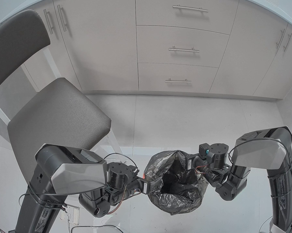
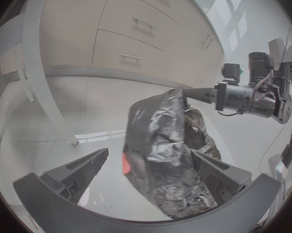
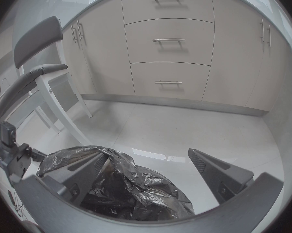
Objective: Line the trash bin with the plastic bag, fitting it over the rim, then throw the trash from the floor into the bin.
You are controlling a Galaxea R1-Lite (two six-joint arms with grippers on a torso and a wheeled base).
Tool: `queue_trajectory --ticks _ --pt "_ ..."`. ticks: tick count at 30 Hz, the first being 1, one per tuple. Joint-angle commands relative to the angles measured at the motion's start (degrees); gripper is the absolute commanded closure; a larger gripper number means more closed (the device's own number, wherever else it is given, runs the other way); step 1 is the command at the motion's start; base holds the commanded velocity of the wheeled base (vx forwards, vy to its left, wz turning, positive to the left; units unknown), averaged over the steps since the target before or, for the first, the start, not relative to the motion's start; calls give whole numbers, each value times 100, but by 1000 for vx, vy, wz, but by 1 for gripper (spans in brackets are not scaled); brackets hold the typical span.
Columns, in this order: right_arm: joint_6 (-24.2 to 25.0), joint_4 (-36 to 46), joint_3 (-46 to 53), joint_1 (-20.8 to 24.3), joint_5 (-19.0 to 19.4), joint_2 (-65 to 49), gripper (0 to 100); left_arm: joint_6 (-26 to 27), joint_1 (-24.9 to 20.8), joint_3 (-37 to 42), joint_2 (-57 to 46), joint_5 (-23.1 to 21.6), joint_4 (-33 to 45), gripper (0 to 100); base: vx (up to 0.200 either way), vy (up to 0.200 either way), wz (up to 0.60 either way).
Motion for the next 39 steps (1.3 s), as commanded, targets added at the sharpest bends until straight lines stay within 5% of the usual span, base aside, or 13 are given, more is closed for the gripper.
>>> queue_trajectory --ticks 1,9,39 --pt "0 -3 21 8 1 8 0 1 246 -216 21 177 158 0 0 0 0" --pt "26 -100 3 34 10 96 0 -8 492 -831 152 836 914 0 0 0 0" --pt "193 -91 -595 -432 -17 799 0 -316 246 -655 144 836 563 0 0 0 0"
